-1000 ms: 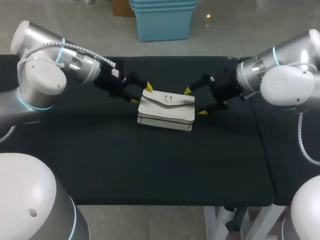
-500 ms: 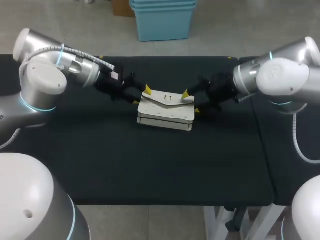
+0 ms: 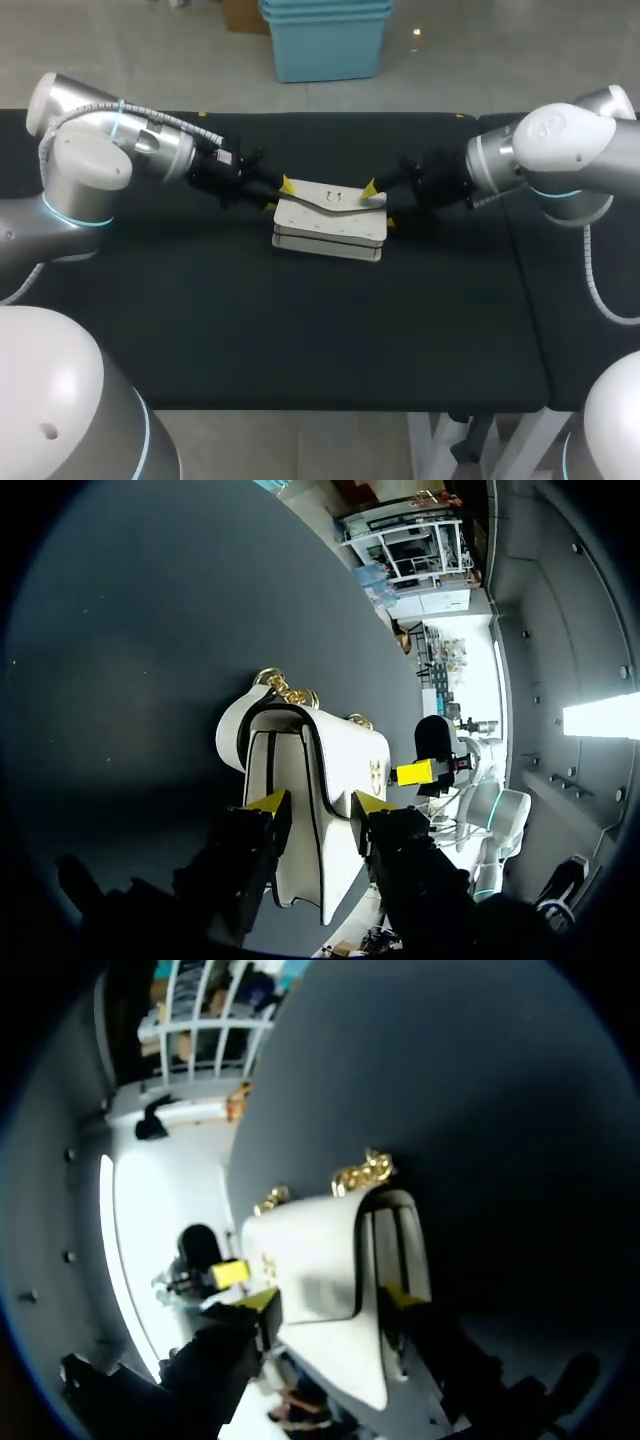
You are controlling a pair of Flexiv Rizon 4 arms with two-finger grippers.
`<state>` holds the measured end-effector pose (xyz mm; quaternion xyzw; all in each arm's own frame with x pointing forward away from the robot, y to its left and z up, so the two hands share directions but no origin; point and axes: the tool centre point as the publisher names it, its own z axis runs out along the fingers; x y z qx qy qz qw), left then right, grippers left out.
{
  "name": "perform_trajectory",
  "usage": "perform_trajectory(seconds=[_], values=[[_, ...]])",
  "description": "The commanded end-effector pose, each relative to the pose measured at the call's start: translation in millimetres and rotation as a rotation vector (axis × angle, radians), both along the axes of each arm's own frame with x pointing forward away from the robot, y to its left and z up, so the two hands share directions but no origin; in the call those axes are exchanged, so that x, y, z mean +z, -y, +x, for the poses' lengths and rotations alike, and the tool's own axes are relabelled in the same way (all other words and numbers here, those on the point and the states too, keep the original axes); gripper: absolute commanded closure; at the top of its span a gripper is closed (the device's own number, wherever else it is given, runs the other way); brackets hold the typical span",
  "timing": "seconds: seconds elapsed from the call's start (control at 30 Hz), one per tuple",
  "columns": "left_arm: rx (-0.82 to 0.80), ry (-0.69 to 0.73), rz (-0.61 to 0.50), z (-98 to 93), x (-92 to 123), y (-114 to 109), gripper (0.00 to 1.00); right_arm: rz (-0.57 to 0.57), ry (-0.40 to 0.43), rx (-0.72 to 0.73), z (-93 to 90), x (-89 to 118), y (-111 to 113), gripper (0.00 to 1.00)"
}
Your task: Pick up the bag, open it, inspect its contents, close it, and place it on the opposite side
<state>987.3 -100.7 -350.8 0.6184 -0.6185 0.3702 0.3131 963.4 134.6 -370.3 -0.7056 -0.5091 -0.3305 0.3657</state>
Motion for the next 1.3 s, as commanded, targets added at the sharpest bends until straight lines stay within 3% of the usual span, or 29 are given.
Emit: perform_trajectory(seconds=[0.03,0.07,0.13,0.17,0.43,0.47,0.5,0.53,0.57,0.6,0.67,0.7,0.73,1.07,1.1,1.13,1.17,1.2,1.3], values=[[-0.012,-0.012,-0.015,8.3,-9,1,0.70,0.023,-0.015,0.020,4.9,-10,-2,0.55],[-0.011,-0.014,-0.015,8.4,-10,1,0.75,0.024,-0.016,0.019,4.8,-10,-2,0.60],[-0.011,-0.016,-0.017,8.4,-11,0,1.00,0.029,-0.019,0.014,4.5,-11,-2,0.92],[-0.011,-0.017,-0.017,8.3,-12,0,1.00,0.035,-0.019,0.014,4.2,-12,-2,1.00],[-0.013,-0.024,-0.018,7.4,-16,-1,1.00,0.044,-0.013,0.006,1.6,-13,1,1.00],[-0.014,-0.023,-0.016,7.1,-16,-1,0.89,0.043,-0.013,0.004,1.3,-12,1,1.00],[-0.015,-0.022,-0.016,6.5,-16,-2,0.61,0.043,-0.012,0.002,1.1,-12,2,0.96],[-0.016,-0.020,-0.015,6.1,-15,-2,0.53,0.042,-0.010,0.002,1.1,-11,2,0.76],[-0.016,-0.019,-0.014,5.8,-15,-2,0.52,0.041,-0.009,0.002,1.1,-11,2,0.64],[-0.016,-0.017,-0.015,5.7,-15,-2,0.58,0.040,-0.008,0.001,1.1,-10,2,0.58],[-0.013,-0.017,-0.014,5.6,-15,-2,1.00,0.040,-0.004,-0.001,1.5,-10,2,0.59],[-0.012,-0.017,-0.014,5.6,-15,-2,1.00,0.041,-0.003,-0.003,1.7,-9,2,0.72],[-0.010,-0.017,-0.013,5.6,-15,-3,1.00,0.041,-0.001,-0.008,1.8,-9,2,1.00],[-0.016,0.002,-0.002,-1.5,-12,-5,1.00,0.040,0.003,0.001,1.0,-8,0,1.00],[-0.015,0.008,0.001,-3.1,-10,-5,0.30,0.035,0.005,0.002,0.5,-7,1,0.81],[-0.012,0.016,0.007,-5.0,-7,-6,0.11,0.029,0.008,0.000,-0.4,-5,1,0.53],[-0.011,0.025,0.011,-7.1,-4,-7,0.00,0.027,0.011,0.002,-1.4,-4,2,0.07],[-0.008,0.033,0.016,-8.9,0,-8,0.00,0.022,0.016,0.002,-2.0,-2,3,0.00],[-0.003,0.059,0.031,-14.9,12,-12,0.00,0.010,0.024,0.001,-5.2,1,7,0.00]])
